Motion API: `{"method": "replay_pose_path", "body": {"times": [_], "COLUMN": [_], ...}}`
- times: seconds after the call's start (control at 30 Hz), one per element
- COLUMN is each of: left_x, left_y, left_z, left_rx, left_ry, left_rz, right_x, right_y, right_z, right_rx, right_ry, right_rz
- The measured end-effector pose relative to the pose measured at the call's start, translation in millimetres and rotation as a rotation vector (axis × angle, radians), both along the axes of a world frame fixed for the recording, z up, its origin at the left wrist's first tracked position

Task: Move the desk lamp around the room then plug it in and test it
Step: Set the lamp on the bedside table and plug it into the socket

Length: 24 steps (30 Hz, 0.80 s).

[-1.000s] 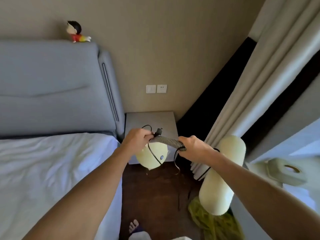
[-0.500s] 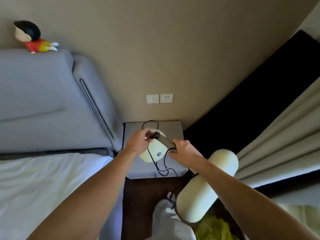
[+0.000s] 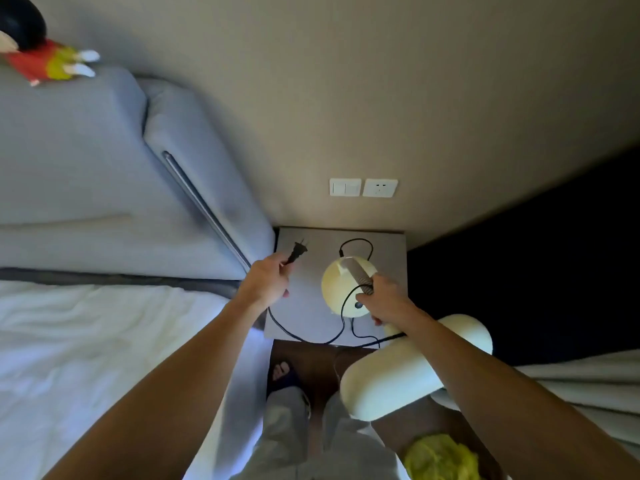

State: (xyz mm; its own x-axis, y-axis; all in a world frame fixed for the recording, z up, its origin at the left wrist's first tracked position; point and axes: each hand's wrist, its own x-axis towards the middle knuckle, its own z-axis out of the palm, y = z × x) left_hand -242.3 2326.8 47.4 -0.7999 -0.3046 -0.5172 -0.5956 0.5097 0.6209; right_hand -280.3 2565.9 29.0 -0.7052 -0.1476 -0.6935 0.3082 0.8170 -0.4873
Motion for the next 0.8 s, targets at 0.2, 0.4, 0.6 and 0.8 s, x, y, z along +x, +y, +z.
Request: {"method": "replay_pose_path", "body": {"times": [0.2,0.4,0.6,0.8], "left_x": [-11.9,-36.8,-43.8,-48.8], "left_y": [16.6,39.3,41.2,30.8], "left_z": [-25.4,-38.4,-56.8,-77.7], "left_rx": [0.139,0.242,0.383,0.251], "left_ry": [-0.081,-0.265,-0.363,-0.366], "left_rz": [-0.1,-0.083,0.084,0.196], "right_x": [-12.3,-10.2,-3.2,-9.3], "right_y": [-31.7,-74.6,-82.9,-56.9], "right_z": [-30.7,-44.1,-50.5,-52.4], "right_rx": [-0.061,-0.245,-0.344,-0.607], "right_ry": [-0.071,-0.194,-0.22,-0.462], "right_rz": [-0.118,-0.431,-0.342,-0.332]}}
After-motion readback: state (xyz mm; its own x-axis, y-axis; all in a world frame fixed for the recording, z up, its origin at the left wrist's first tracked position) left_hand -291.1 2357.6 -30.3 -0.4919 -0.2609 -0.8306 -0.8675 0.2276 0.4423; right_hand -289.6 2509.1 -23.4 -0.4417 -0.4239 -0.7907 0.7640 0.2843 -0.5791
